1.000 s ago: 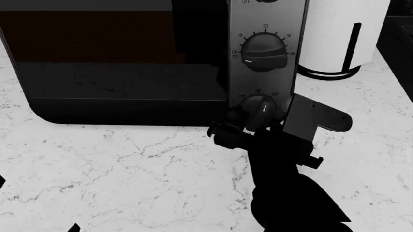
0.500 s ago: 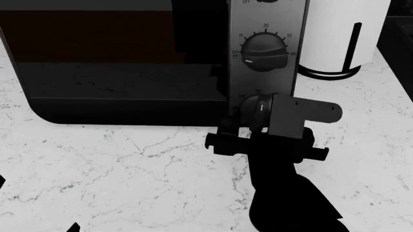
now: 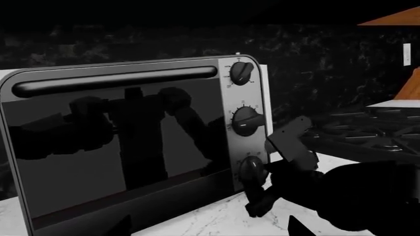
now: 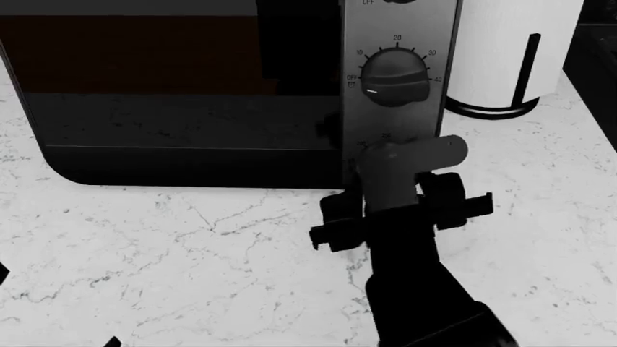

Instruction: Decrease the toaster oven temperature.

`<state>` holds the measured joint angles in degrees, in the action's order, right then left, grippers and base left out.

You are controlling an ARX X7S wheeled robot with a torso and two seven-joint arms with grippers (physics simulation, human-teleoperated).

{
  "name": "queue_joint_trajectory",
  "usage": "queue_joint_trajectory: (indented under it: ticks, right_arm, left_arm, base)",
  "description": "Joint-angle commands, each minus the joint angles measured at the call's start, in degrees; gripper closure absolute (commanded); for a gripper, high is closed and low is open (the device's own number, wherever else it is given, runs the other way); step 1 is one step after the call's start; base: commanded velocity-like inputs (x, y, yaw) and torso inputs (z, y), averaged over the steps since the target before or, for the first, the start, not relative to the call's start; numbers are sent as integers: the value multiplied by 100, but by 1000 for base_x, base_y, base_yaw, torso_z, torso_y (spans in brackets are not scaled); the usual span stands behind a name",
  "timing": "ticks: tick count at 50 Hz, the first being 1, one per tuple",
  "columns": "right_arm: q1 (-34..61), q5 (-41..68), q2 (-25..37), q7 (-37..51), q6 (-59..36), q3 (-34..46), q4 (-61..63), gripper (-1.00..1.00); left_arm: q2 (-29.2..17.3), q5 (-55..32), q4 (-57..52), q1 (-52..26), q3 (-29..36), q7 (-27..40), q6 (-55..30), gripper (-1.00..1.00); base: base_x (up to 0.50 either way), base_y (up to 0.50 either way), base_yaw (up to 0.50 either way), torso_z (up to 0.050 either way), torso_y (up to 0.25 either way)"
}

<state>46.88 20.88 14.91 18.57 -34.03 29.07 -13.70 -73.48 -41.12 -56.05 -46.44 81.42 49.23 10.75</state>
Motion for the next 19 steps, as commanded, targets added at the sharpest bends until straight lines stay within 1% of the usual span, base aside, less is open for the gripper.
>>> queue_joint_trajectory:
  ticks: [1, 6, 15, 19]
  right_arm:
    - [324, -1016, 249, -97, -340, 1195, 244, 100]
    - [520, -1395, 325, -196, -520, 1709, 257, 100]
    - [736, -1769, 423, -350, -744, 2247, 294, 100]
    - [935, -2107, 494, -501, -927, 2733, 315, 100]
  left_arm:
    - [16, 29, -14, 4, 15, 9, -16, -100]
    - [31, 35, -23, -2, 24, 7, -43, -100]
    - [27, 66, -6, 23, 42, 17, -12, -100]
    - [20, 73, -14, 23, 47, 28, -23, -100]
  base:
    - [-12, 0, 0, 0, 0]
    - [-2, 0, 0, 0, 2]
    - [0, 0, 2, 0, 1]
    - [0, 0, 5, 0, 0]
